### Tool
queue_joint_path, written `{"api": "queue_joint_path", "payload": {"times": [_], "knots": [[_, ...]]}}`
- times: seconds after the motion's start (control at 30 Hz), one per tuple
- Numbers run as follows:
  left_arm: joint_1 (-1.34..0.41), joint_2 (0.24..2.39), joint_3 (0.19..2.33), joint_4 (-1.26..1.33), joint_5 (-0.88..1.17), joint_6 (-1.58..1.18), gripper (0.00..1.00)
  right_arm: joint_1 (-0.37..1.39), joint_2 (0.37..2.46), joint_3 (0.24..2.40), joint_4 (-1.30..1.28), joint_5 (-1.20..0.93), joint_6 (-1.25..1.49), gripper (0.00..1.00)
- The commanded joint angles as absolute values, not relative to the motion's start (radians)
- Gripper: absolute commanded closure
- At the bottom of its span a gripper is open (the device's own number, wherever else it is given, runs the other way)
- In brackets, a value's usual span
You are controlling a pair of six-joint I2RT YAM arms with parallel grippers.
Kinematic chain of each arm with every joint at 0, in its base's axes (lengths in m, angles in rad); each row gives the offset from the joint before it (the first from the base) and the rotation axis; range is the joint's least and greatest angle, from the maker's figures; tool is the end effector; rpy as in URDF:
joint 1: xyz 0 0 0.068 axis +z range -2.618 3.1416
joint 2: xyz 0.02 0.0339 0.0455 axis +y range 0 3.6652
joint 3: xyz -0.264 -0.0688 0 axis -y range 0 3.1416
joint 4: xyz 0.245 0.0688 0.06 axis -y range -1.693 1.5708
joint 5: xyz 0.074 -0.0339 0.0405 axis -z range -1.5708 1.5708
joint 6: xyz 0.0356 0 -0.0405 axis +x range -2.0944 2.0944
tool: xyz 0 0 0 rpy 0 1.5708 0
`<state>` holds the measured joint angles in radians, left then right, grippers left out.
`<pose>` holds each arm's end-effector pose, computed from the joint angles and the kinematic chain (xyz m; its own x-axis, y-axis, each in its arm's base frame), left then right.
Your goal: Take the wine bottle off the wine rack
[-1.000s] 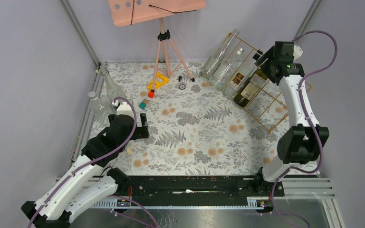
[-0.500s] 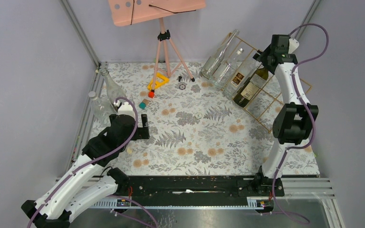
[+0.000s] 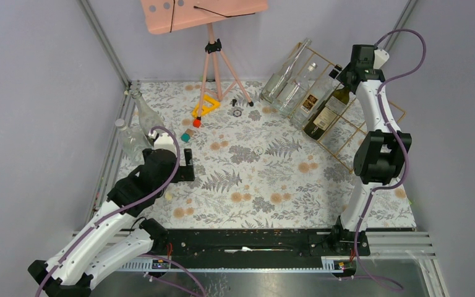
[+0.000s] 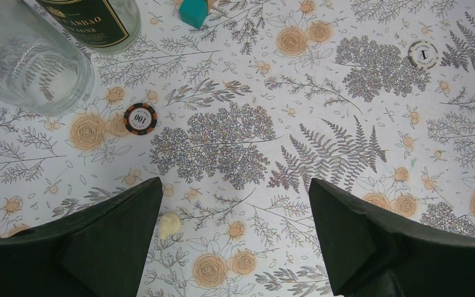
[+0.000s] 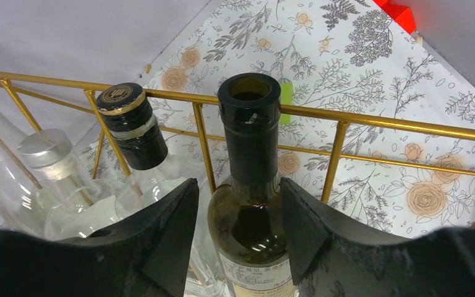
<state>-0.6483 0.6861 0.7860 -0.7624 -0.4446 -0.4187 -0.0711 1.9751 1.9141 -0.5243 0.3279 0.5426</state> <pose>0.1186 -0.0707 0.2996 -0.5597 -0.0365 -0.8279 0.0517 0.9955 -0.0789 0.4598 -0.0442 0.3417 -0.2989 0.5114 -0.8057 0.5714 0.7721 0.2780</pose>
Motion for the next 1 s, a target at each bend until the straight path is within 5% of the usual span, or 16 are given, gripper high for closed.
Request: {"api": "queue_joint_path", "payload": {"times": [0.0,0.97], "knots": [[-0.652,0.689,0.788,-0.732,-0.440,-0.410,0.01,-0.074,1.989,1.956,-0.496,0.368,0.522,0.42],[-0.652,0.712,0.789,-0.734,-0.441,-0.407,0.01,-0.098,2.027,1.912,-0.450,0.360,0.499,0.54]]}}
